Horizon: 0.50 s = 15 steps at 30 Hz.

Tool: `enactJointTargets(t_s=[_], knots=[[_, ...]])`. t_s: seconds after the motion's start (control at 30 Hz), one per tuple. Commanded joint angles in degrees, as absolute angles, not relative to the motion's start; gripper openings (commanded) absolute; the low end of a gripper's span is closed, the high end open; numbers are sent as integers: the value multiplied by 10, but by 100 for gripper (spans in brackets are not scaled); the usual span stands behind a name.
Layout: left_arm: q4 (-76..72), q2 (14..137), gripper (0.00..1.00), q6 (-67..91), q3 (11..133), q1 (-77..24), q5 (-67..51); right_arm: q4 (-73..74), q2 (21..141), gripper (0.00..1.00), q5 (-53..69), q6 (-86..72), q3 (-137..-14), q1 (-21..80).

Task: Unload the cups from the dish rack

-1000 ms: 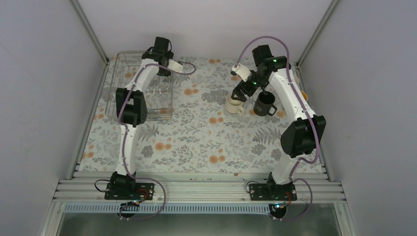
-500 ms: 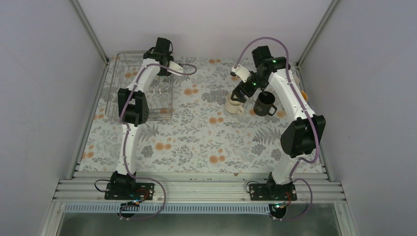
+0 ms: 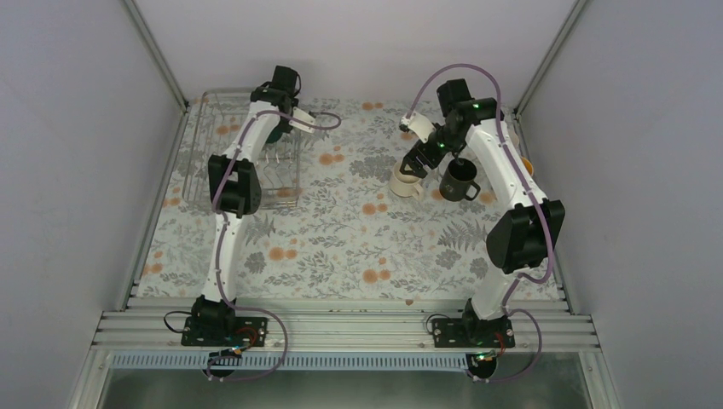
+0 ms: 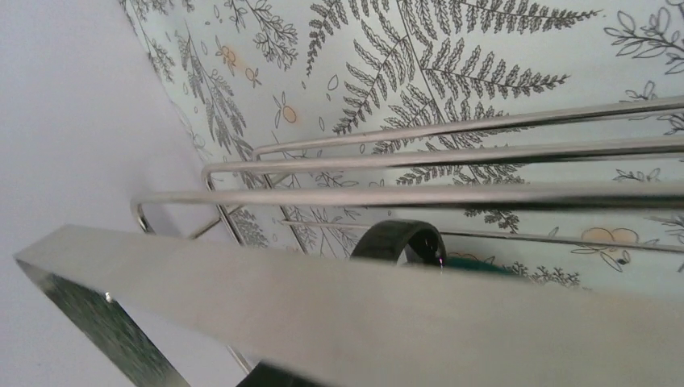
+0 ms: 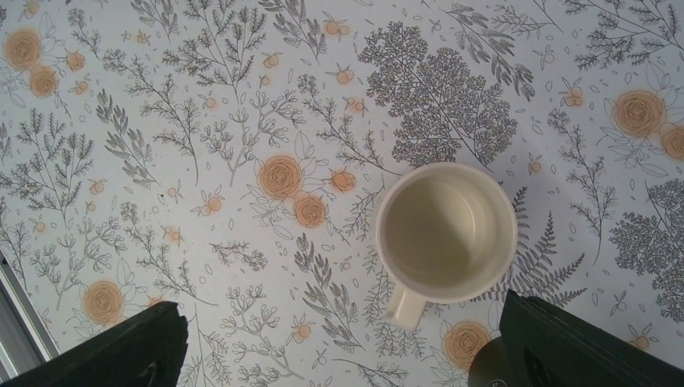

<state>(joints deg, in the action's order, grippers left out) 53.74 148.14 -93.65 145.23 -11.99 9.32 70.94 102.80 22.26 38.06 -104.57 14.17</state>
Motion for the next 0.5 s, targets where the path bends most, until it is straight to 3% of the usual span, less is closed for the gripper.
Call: enactJointTargets(t_s=[0.0,0.1,0.47], knots=[[603,1502,13,-918,1454,-113,99,719,1010,100,235,379,-1067,139],[587,1495,3,-908,1447,-107,112,724,1008,100,234,377,-1075,140],[539,1421,2,-845,1461,-67,108,727,997,100,268,364,-1091,140]])
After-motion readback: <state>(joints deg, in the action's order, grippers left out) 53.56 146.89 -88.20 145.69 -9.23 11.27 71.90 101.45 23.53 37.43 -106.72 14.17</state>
